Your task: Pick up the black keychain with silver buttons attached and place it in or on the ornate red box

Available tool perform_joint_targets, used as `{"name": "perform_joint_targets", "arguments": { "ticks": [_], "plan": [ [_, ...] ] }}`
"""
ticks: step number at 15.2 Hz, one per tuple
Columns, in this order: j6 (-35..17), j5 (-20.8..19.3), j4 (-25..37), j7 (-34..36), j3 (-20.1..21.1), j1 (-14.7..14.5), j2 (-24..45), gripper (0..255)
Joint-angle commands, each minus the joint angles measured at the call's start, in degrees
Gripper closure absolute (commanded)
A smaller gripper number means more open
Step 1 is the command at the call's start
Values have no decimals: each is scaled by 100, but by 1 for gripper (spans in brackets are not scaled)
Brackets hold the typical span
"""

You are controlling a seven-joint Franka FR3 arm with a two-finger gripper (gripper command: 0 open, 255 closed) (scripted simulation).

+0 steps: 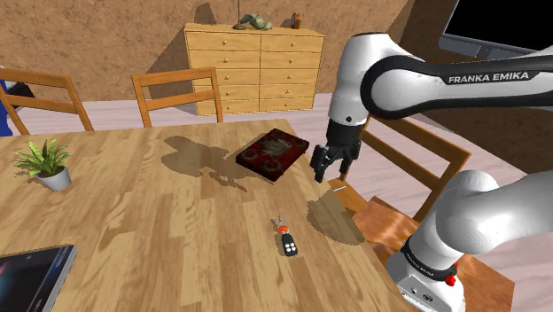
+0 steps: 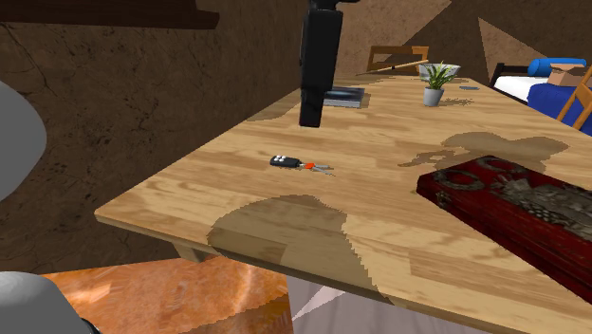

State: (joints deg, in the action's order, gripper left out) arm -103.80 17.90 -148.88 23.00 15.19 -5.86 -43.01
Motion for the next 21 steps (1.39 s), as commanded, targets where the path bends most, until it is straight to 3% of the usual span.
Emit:
{"name": "perform_joint_targets", "arguments": {
  "ticks": [1, 7, 12, 21],
  "plan": [
    [-328, 171, -52, 309, 319, -77, 201, 0],
    [-1301, 491, 32, 1227, 1293, -182, 1059, 0],
    [-2134, 387, 342, 2122, 2146, -56, 2064, 0],
    [-2873, 341, 68, 2222, 2398, -1, 2538, 0]
  ]
}}
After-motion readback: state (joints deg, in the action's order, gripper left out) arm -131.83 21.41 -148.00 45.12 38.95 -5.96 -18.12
